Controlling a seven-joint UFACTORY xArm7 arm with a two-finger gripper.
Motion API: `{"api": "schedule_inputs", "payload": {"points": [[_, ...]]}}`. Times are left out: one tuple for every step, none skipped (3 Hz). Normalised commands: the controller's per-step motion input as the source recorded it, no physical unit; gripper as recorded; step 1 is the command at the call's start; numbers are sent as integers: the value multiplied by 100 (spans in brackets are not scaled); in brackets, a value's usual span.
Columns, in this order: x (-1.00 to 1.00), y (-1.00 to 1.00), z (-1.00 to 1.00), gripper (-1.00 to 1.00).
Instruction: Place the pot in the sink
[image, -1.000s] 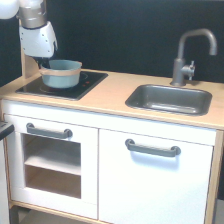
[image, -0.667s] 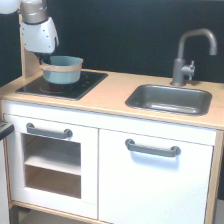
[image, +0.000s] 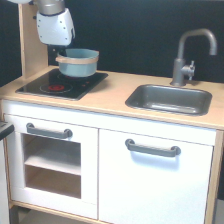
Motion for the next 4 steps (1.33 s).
{"api": "schedule_inputs", "payload": {"points": [[100, 19, 27, -100], [100, 70, 1, -91], [100, 77, -37, -100], [100, 16, -47, -100]]}}
